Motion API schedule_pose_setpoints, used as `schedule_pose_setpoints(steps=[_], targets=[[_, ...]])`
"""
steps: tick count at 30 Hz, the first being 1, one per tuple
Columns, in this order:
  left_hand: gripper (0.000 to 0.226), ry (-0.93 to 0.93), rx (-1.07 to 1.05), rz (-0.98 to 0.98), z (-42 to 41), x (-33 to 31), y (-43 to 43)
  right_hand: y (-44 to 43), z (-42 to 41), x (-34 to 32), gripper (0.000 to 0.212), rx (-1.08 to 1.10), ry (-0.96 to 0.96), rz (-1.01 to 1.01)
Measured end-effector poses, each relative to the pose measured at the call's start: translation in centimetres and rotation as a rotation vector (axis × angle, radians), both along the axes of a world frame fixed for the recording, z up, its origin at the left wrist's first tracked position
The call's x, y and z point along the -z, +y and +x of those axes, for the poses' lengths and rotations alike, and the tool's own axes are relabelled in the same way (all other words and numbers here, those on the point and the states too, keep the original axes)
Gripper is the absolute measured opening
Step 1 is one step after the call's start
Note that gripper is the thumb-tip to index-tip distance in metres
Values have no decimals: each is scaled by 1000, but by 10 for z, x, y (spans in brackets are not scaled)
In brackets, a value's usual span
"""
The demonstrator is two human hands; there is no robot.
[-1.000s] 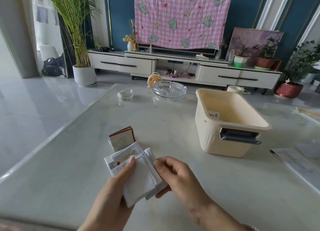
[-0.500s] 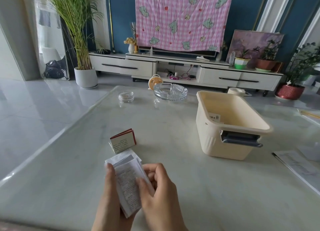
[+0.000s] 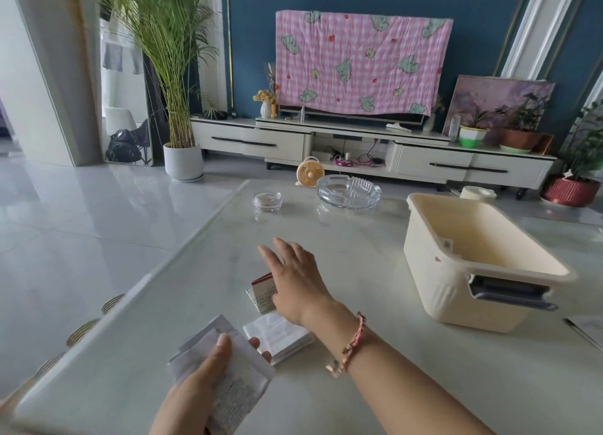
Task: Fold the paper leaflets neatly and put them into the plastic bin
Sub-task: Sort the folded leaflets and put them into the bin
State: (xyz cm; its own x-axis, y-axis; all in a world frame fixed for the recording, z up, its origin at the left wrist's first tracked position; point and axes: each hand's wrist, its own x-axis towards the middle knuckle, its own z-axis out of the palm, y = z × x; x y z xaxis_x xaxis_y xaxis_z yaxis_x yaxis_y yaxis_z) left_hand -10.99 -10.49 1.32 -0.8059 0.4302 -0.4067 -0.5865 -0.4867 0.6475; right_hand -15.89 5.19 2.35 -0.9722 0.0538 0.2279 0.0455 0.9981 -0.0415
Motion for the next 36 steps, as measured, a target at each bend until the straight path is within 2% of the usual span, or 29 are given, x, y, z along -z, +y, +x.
schedule_pose_setpoints(steps=[1, 2, 3, 4, 5, 7, 8, 9, 13, 18, 20, 22, 24, 26, 30, 34, 36], targets=[[30, -32, -75, 13, 3, -6, -1, 1, -3, 1, 52, -4, -12, 13], [25, 7, -33, 55, 2, -2, -6, 2, -5, 3, 34, -12, 3, -3], [37, 24, -31, 83, 0, -1, -5, 5, -3, 4, 21, -14, 45, -46], [61, 85, -1, 89, 2, -1, -8, 7, 2, 3, 13, 3, 94, -118], [70, 115, -23, 79, 3, -1, -9, 10, 10, 2, 10, 29, 137, -210], [34, 129, -41, 88, 2, 0, -9, 16, 25, 0, 15, 59, 152, -391], [21, 97, -51, 77, 5, -2, -8, 18, 34, -1, 20, 59, 112, -466], [17, 102, -42, 50, 9, -6, -6, 19, 39, -1, 23, 53, 85, -517], [17, 51, -66, 55, 17, -11, -2, 25, 50, 2, 22, 70, 154, -503], [15, 91, -95, 63, 24, -19, -6, 20, 78, -20, 20, 98, 512, -618], [18, 140, -68, 35, 27, -18, -7, 8, 104, -34, 19, 88, 562, -857], [29, 199, -40, -11, 28, -15, -4, -9, 130, -43, 15, 24, 469, -1204], [39, 237, -3, -43, 32, -10, 2, -27, 145, -35, 14, -19, 319, -1349], [37, 240, 36, -40, 39, -8, 10, -36, 151, -18, 14, 17, 263, -1363], [30, 197, 41, 7, 49, -7, 22, -35, 150, -3, 13, 77, 270, -1374], [70, 168, 86, -2, 55, -10, 27, -34, 154, 4, 15, 86, 269, -1246], [73, 182, 127, 26, 60, -11, 26, -36, 156, 10, 18, 116, 266, -1184]])
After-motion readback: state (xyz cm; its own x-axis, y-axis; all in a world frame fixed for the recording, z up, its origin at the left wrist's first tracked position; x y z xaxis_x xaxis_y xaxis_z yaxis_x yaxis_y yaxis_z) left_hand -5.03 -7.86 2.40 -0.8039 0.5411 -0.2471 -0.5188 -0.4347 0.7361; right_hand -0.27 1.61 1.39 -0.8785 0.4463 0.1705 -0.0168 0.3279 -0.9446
